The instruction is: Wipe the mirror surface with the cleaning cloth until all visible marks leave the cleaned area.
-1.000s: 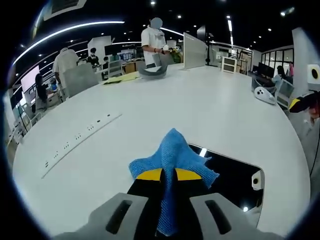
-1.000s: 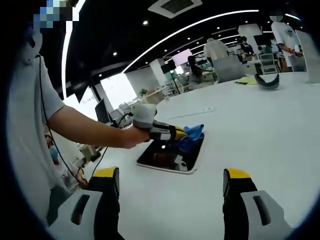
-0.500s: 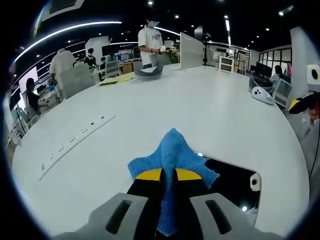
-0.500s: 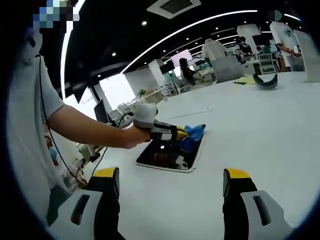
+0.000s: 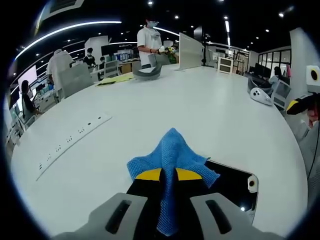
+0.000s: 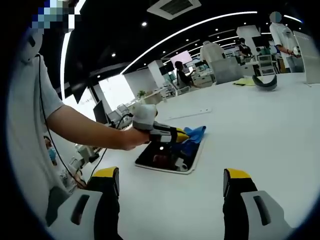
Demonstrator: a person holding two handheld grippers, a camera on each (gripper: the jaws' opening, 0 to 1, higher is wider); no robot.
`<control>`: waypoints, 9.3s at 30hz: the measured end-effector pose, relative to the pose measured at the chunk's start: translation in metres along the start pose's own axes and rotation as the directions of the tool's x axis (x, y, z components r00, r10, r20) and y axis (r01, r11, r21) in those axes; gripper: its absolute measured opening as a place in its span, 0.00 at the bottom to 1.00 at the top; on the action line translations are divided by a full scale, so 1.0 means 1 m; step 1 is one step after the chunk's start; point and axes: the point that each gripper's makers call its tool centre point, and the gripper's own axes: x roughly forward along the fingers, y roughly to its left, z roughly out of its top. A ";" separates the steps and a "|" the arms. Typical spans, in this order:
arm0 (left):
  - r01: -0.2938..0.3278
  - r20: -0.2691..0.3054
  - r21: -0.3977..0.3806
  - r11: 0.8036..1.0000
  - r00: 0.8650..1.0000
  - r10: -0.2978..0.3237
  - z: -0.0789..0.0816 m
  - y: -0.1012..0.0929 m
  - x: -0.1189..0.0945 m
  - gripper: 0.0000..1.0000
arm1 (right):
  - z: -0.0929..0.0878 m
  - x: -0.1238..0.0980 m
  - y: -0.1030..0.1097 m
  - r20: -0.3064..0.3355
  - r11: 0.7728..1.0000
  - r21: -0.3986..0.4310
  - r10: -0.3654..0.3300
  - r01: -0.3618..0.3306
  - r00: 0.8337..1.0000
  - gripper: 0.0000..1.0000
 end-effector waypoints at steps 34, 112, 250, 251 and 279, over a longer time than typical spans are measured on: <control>0.031 -0.012 0.054 0.998 0.999 -0.030 -0.017 -0.019 -0.016 0.09 | 0.007 -0.007 0.007 0.014 1.000 -0.012 0.000 0.000 1.000 0.83; -0.099 -0.029 0.001 0.995 0.995 0.099 -0.074 0.031 -0.101 0.13 | 0.013 0.013 0.021 -0.008 0.998 -0.048 0.045 -0.045 0.999 0.82; -0.022 -0.043 -0.050 0.999 0.999 0.020 -0.082 -0.015 -0.106 0.04 | 0.012 0.020 0.023 -0.014 0.996 -0.051 0.067 -0.067 0.998 0.85; -0.019 -0.041 -0.049 0.999 0.999 0.017 -0.081 -0.017 -0.105 0.04 | 0.011 0.020 0.022 -0.018 0.996 -0.054 0.063 -0.064 0.998 0.85; 0.072 -0.020 -0.024 0.997 0.997 -0.072 -0.060 -0.050 -0.073 0.04 | 0.006 0.020 0.013 -0.078 0.993 -0.107 0.050 -0.058 0.996 0.92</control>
